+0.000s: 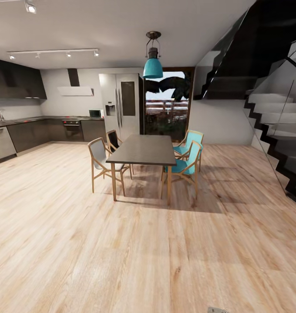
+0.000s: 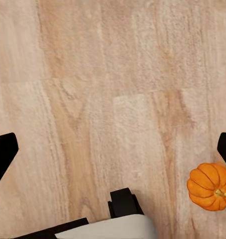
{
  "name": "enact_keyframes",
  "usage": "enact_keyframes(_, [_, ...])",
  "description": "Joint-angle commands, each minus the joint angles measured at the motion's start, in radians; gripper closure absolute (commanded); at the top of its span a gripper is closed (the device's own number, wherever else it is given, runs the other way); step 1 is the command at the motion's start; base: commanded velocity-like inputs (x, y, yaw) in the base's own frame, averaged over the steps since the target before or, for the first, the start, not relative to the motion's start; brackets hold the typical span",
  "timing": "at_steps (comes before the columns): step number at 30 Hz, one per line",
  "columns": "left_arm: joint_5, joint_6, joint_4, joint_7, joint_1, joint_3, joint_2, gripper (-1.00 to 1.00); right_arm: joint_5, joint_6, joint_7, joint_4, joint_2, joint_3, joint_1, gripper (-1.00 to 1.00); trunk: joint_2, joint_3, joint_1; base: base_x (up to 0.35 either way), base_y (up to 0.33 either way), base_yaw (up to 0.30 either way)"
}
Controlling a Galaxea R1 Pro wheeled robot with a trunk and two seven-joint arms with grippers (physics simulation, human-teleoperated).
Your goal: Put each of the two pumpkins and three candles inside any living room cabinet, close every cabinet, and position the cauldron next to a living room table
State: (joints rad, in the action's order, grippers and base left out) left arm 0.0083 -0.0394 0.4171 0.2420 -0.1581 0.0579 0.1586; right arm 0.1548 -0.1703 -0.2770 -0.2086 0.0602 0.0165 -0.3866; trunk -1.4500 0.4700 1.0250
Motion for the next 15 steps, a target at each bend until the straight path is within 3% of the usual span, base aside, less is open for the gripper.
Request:
enact_keyframes(1, [0.002,-0.01,0.002,-0.002,-0.004,0.001,0.005,-1.0,0.0,0.001,0.0,0.0,0.001,0.0,-0.003,-1.0,0.0,0.0,0.0,0.0,0.0,0.0])
enact_keyframes(10, [0.051,-0.079,-0.002,-0.011,-0.011,0.07,0.013,-1.0,-0.013,0.007,0.002,-0.001,0.007,-0.013,-0.006,-1.0,0.0,0.0,0.0,0.0,0.0,0.0])
enact_keyframes(15, [0.053,-0.089,-0.004,-0.012,-0.011,0.077,0.011,-1.0,-0.016,0.006,0.002,-0.001,0.03,-0.015,-0.006,-1.0,0.0,0.003,0.0,0.0,0.0,0.124])
